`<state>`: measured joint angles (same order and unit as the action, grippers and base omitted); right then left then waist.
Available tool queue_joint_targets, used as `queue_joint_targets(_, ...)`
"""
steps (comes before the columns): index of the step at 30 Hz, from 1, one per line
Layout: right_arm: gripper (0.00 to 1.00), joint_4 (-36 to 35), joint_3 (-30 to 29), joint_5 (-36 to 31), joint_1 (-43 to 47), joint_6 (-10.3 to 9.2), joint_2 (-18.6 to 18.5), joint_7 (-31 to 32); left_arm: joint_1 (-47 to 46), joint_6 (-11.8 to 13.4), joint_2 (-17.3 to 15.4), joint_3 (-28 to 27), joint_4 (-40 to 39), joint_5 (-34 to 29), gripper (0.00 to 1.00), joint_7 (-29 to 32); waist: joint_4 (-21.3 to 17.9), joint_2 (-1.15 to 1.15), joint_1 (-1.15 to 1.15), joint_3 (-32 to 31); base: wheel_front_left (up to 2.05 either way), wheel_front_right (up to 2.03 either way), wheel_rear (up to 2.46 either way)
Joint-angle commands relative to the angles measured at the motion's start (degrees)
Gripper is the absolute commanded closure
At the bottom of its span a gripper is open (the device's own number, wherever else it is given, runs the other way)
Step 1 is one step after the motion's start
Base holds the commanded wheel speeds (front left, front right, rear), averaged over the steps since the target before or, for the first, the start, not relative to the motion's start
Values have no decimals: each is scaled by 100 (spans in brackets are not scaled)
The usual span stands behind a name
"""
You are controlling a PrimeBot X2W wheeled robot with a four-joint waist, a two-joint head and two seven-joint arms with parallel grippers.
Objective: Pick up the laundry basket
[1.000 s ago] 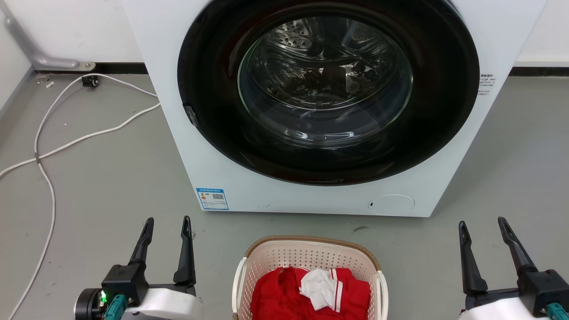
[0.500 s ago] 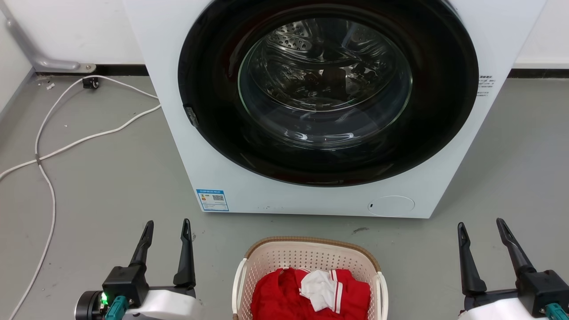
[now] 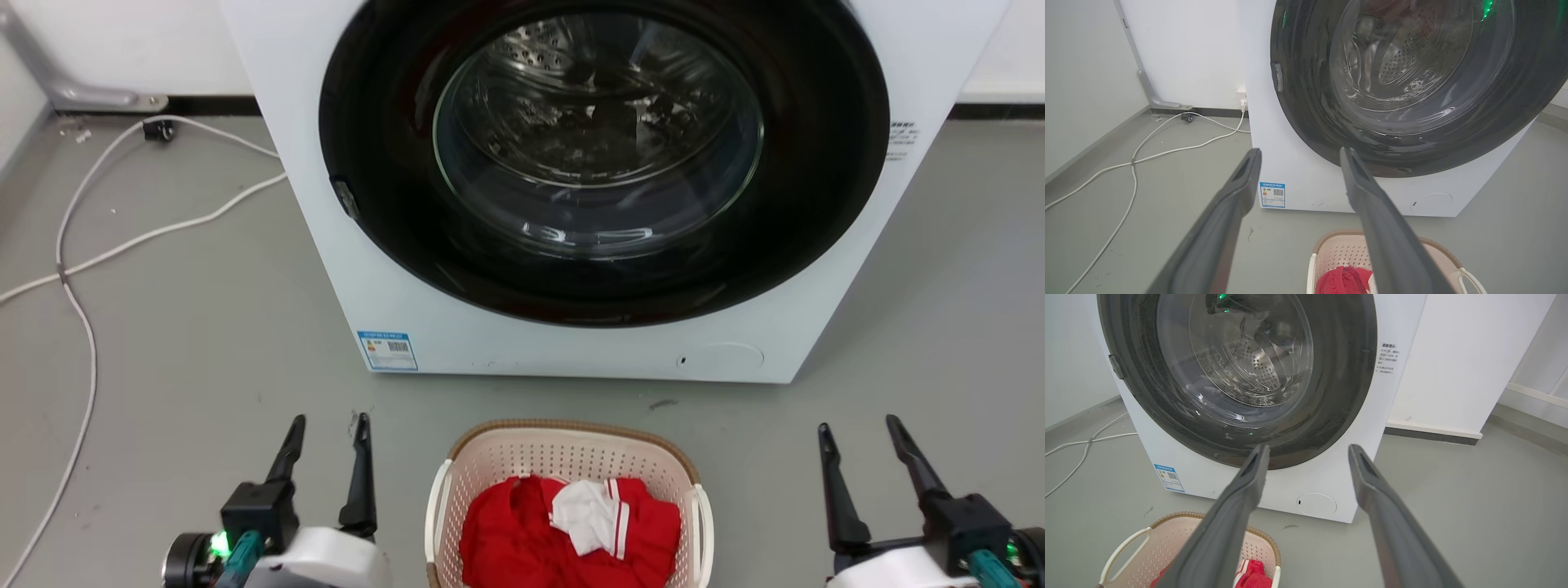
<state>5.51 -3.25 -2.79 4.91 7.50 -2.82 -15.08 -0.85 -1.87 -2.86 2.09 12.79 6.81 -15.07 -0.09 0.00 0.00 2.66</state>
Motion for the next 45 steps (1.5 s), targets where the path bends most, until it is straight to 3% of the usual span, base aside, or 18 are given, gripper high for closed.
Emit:
queue_joint_targets(1, 0, 87, 20, -34, -116, -2, -10, -14, -117, -15, -3, 25, 63, -34, 0, -16, -9, 0, 0, 77, 0, 0, 0)
queue_joint_targets(17, 0, 2481, 451, -372, -1562, -3, -7, -15, -1496, -413, -108, 206, 2297, -307, 0, -16, -112, 0, 0, 1022, 0, 0, 0)
queue_joint_targets(33, 0, 4746, 805, -654, -3217, -3, -5, -15, -3315, -551, -306, 838, 4956, -235, 0, 3, -171, 0, 0, 2177, 0, 0, 0)
queue_joint_targets(45, 0, 5982, 1204, -388, -4246, -3, -5, 42, -4255, -558, -344, 1483, 5837, 25, 0, 265, -203, 0, 0, 2899, 0, 0, 0)
